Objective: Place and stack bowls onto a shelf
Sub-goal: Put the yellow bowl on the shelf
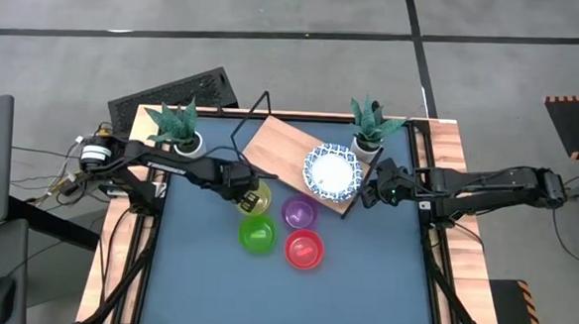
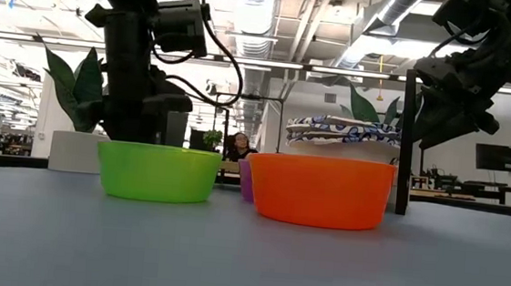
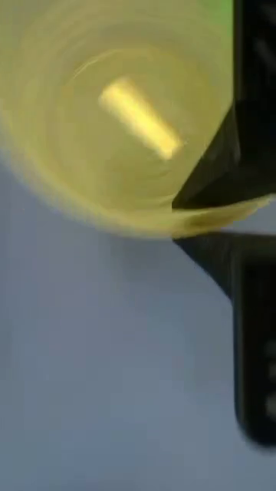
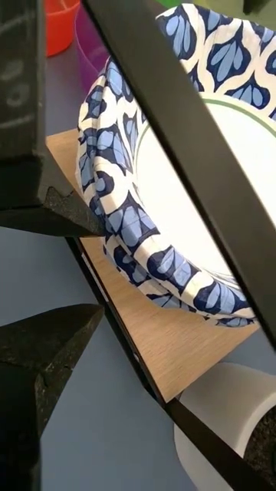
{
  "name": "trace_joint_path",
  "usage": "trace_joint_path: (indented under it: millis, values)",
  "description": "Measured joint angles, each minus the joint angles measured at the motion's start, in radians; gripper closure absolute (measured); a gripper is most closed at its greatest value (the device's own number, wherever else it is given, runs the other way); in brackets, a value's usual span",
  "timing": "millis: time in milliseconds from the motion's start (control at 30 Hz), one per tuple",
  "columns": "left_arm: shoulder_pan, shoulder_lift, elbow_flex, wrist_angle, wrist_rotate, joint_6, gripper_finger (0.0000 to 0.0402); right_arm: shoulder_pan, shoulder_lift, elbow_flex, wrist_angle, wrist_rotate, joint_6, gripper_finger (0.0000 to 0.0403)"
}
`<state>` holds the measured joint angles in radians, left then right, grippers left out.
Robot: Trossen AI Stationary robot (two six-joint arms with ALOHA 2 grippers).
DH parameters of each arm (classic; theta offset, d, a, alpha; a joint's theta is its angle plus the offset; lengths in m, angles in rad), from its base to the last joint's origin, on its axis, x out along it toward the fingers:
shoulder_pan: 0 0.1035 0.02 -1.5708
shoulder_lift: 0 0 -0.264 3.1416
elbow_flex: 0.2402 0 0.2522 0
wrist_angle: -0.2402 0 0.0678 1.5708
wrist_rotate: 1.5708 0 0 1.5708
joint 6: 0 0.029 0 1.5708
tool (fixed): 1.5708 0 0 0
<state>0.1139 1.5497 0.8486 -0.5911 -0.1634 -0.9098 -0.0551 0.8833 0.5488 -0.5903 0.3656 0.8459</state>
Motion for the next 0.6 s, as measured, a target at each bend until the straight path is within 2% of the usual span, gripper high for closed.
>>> trace_joint_path:
  millis: [67,167,367,600]
  values:
    - [0.000,-0.008,0.000,0.000,0.009,-0.031,0.0391,0.000,0.000,0.000,0.000,0.000,0.002,0.0225]
    - [0.000,-0.028,0.000,-0.001,0.010,-0.094,0.0398,0.000,0.000,0.000,0.000,0.000,0.002,0.0225]
    - [0.000,-0.074,0.000,0.008,-0.007,-0.186,0.0401,0.000,0.000,0.000,0.000,0.001,0.002,0.0225]
    - [0.000,-0.129,0.036,0.101,-0.064,-0.286,0.0401,0.000,0.000,0.000,0.000,0.004,0.002,0.0225]
